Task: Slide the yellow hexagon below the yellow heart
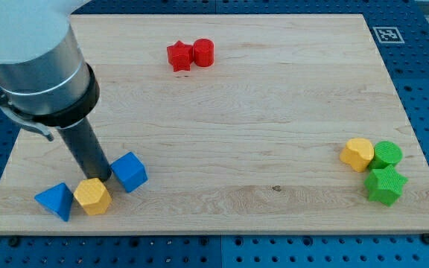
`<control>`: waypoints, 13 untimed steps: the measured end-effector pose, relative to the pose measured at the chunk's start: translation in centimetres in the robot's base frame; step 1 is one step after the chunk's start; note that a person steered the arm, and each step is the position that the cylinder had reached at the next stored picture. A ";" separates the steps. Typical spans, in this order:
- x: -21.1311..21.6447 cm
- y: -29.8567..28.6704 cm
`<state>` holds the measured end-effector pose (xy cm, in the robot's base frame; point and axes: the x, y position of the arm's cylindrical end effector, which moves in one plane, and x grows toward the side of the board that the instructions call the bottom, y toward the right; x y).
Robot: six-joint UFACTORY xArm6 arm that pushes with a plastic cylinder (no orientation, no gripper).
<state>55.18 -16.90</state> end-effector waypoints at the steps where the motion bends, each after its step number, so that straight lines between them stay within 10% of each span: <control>1: 0.0 -3.0; 5: 4.6 -11.1; 13: 4.8 4.5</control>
<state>59.93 -12.37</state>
